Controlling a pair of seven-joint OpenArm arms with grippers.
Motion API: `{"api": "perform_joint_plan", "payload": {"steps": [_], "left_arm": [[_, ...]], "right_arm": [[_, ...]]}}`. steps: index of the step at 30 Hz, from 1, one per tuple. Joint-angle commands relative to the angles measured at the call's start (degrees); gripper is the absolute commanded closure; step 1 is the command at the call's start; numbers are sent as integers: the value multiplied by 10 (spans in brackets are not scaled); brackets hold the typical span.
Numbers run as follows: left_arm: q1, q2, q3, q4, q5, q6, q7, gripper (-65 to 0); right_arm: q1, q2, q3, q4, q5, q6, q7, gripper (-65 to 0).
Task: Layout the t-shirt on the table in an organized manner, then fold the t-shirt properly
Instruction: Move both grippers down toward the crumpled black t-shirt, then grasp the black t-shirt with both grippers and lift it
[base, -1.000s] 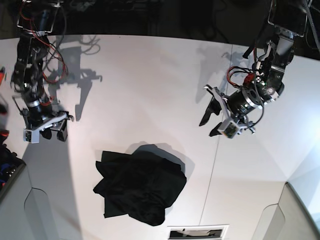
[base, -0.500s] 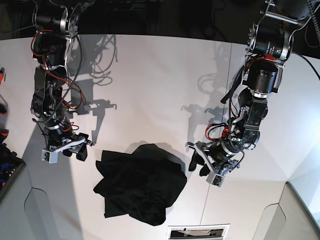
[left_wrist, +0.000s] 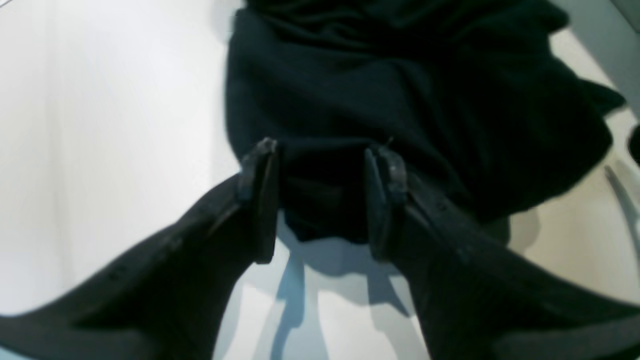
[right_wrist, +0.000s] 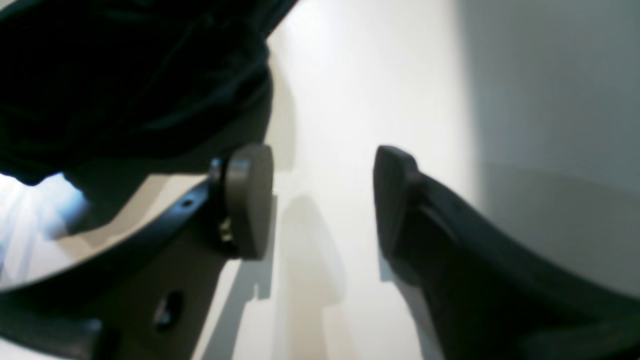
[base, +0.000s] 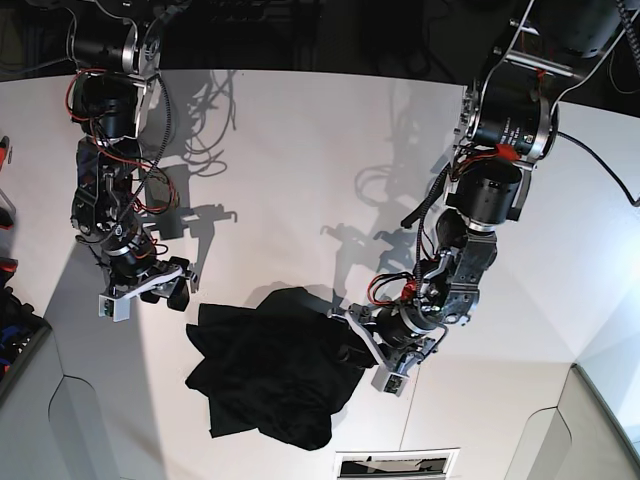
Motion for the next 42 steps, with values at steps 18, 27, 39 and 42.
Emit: {"api": "perform_joint_plan", "payload": {"steps": [18, 27, 39, 42], "left_arm": [[107, -137, -4, 391, -125, -54, 167, 0], [271, -195, -4, 522, -179, -73, 169, 0], [442, -195, -28, 675, -179, -82, 167, 0], [464, -195, -28, 691, -179, -100, 167, 0]], "right_arm": [[-17, 11, 1, 48, 13, 22, -6, -321], [-147, 9, 1, 223, 96, 57, -87, -321], [-203, -53, 0, 258, 122, 59, -65, -321], [-198, -66, 1, 246, 122, 58, -65, -321]]}}
